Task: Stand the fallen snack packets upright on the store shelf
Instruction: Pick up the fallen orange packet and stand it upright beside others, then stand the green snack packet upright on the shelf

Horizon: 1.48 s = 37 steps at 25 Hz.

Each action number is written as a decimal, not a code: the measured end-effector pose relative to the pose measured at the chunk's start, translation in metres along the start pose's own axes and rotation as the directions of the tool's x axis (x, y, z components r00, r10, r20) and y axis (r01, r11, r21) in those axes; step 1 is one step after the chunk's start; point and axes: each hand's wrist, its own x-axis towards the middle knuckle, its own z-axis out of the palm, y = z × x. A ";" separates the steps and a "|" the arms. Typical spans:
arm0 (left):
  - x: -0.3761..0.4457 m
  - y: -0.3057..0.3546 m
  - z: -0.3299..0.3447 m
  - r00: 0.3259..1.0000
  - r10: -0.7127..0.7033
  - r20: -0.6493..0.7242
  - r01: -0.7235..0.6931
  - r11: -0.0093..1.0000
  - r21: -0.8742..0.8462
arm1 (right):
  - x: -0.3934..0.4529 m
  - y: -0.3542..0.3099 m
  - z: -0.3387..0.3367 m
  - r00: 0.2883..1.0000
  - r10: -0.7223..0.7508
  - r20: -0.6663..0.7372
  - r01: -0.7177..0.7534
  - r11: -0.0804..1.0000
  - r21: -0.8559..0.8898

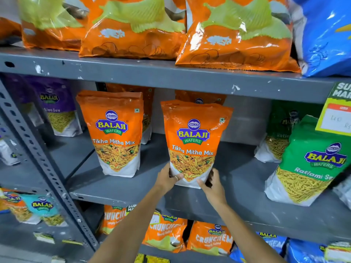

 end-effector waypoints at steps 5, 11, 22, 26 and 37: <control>0.007 -0.002 -0.001 0.999 -0.034 0.030 0.035 0.999 -0.015 | -0.001 0.000 0.007 0.999 0.017 -0.030 -0.019 0.999 -0.047; 0.004 -0.006 0.005 1.000 -0.002 0.031 0.003 0.999 -0.046 | -0.005 -0.008 0.012 0.998 0.037 -0.060 -0.041 0.997 -0.060; -0.038 0.008 0.045 0.634 0.764 -0.123 -0.416 0.471 0.778 | -0.040 0.016 -0.085 0.724 -0.149 -0.674 -0.066 0.957 -0.283; -0.043 0.030 0.096 0.776 0.631 -0.007 -0.441 0.550 0.709 | -0.045 0.030 -0.147 0.635 -0.214 -0.742 -0.057 0.945 -0.322; -0.040 0.076 0.266 0.941 0.220 0.256 -0.223 0.975 -0.019 | -0.032 0.086 -0.262 0.911 0.044 -0.410 -0.130 0.974 -0.184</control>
